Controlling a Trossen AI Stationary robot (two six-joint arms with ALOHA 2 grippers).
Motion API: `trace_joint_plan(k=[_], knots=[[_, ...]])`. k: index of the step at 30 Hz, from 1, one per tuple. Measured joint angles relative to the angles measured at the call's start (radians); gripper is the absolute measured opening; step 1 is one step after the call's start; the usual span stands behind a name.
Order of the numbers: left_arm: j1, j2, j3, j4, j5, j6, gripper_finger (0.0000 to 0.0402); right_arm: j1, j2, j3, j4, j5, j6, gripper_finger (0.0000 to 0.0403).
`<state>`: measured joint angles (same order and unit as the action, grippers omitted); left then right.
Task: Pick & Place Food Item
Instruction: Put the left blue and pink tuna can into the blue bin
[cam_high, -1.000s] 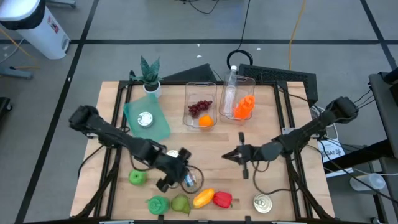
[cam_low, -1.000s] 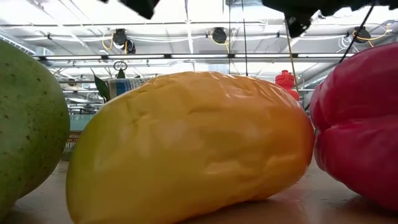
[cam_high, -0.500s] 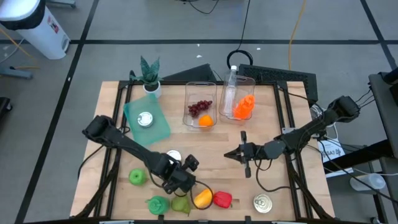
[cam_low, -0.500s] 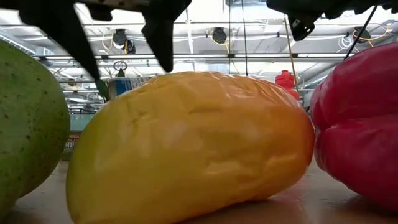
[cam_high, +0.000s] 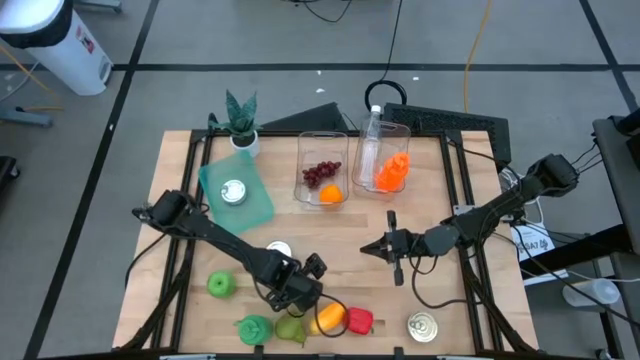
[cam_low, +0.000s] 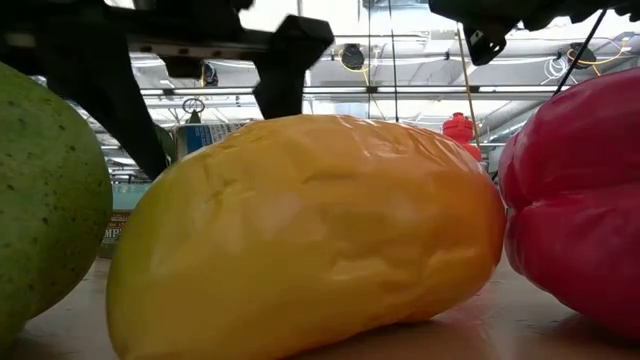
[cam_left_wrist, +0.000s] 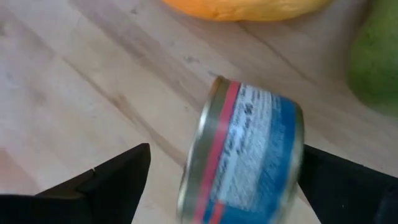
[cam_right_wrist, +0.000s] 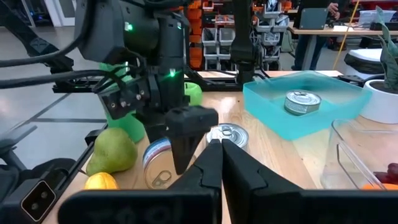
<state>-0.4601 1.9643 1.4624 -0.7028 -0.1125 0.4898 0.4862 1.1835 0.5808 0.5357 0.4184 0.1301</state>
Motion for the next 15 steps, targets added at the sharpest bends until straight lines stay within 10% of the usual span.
trace_joint_plan(k=[8, 15], knots=[[0.012, 0.006, 0.0, 0.005, 0.076, 0.054, 0.0366, 0.0, 0.0, 0.0, -0.001, 0.0, -0.01, 0.0], [0.012, 0.006, 0.0, 0.01, 0.105, 0.064, 0.0201, 0.0, 0.0, 0.0, -0.001, 0.0, -0.011, 0.0]])
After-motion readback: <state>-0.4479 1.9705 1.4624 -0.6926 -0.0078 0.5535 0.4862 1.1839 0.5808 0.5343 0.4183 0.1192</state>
